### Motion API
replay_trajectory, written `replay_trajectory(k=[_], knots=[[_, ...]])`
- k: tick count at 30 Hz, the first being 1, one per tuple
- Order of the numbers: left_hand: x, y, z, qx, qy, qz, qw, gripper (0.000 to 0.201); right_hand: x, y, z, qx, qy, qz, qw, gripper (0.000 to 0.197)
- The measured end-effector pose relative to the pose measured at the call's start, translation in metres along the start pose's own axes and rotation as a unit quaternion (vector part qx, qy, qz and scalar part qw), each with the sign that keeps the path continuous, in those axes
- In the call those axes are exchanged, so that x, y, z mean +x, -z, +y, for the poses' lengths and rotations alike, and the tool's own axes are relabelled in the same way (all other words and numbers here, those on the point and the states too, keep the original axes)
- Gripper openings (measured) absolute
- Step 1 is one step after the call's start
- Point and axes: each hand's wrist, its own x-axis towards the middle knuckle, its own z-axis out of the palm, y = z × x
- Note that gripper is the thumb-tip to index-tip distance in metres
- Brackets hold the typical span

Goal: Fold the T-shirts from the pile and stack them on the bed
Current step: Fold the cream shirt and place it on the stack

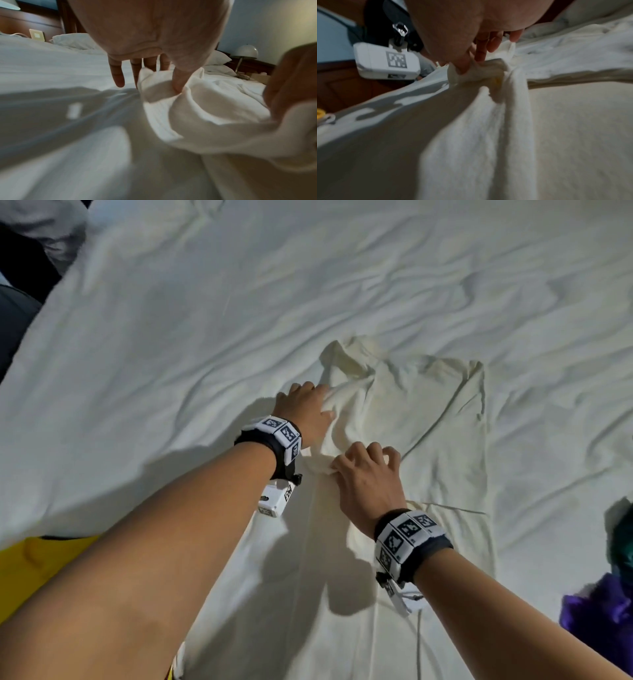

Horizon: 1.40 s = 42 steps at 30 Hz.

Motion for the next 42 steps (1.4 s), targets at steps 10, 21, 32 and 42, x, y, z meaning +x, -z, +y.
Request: replay_trajectory(k=[10,21,32,42], knots=[[-0.024,0.036,0.041,-0.317,0.103,0.069,0.940,0.012,-0.037,0.050,0.050,0.071,-0.159,0.077,0.982,0.013],[-0.065,-0.036,0.045,-0.444,0.262,0.057,0.855,0.050,-0.069,0.044,0.073,-0.080,-0.146,-0.095,0.981,0.026],[-0.056,-0.043,0.032,-0.393,0.213,0.024,0.894,0.044,-0.019,0.018,0.036,0.012,-0.150,-0.116,0.982,0.074],[-0.027,-0.031,0.014,-0.386,0.239,0.010,0.891,0.032,-0.038,-0.025,0.034,0.040,-0.233,-0.126,0.964,0.081]])
